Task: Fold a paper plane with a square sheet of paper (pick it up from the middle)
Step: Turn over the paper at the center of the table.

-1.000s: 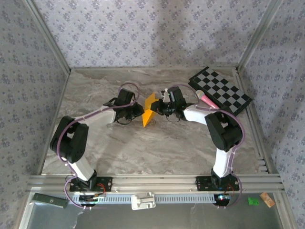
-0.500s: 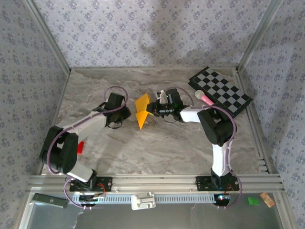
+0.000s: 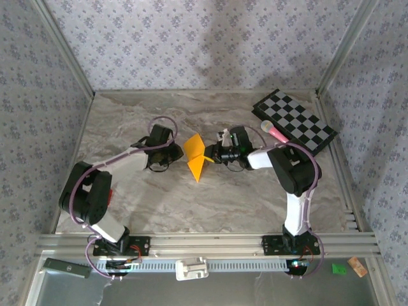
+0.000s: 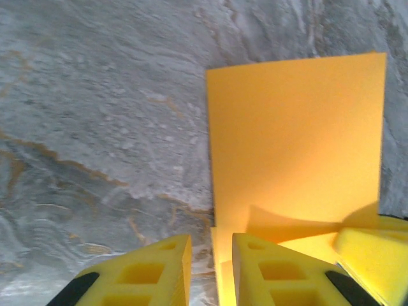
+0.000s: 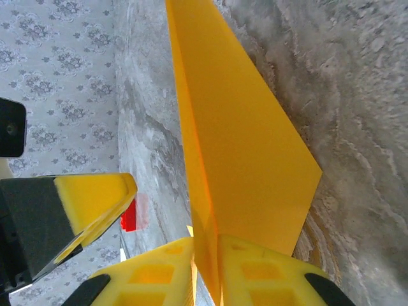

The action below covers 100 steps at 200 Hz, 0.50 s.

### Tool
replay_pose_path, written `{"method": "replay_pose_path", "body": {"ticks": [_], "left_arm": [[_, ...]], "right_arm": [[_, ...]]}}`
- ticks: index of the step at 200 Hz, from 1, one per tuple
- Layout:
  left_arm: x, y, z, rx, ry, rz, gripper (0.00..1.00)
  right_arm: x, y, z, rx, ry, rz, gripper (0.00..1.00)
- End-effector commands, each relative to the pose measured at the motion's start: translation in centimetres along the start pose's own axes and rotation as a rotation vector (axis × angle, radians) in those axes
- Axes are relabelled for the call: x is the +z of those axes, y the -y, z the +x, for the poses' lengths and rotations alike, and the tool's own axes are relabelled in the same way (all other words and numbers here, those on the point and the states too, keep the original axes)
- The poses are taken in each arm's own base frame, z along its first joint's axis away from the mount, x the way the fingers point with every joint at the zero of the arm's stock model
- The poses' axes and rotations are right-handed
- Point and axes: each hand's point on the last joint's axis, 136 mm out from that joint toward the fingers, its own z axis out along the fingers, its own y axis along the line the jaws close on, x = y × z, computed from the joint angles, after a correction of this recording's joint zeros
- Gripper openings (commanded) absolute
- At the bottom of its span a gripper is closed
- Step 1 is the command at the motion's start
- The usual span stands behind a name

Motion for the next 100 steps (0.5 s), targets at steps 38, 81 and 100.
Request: {"method": "replay_pose_path", "body": {"ticks": [38,81,100], "left_arm": [[0.7,4.6,1.3,0.072,-0.06,0.138,0.22],[2.3,5.7,3.7,0.095,-0.147,0.145,0.17],[2.9,5.8,4.3,0.098,-0.191,0.144,0.17]], "right_arm": [[-0.9,1.8,-0.3,-0.013,0.043,0.11,0.09],[-1.0,3.0,-0.2,0.001,0.043,0.197,0.03],[-1.1,3.5,-0.2,0.013,0.05,0.225,0.03]]}}
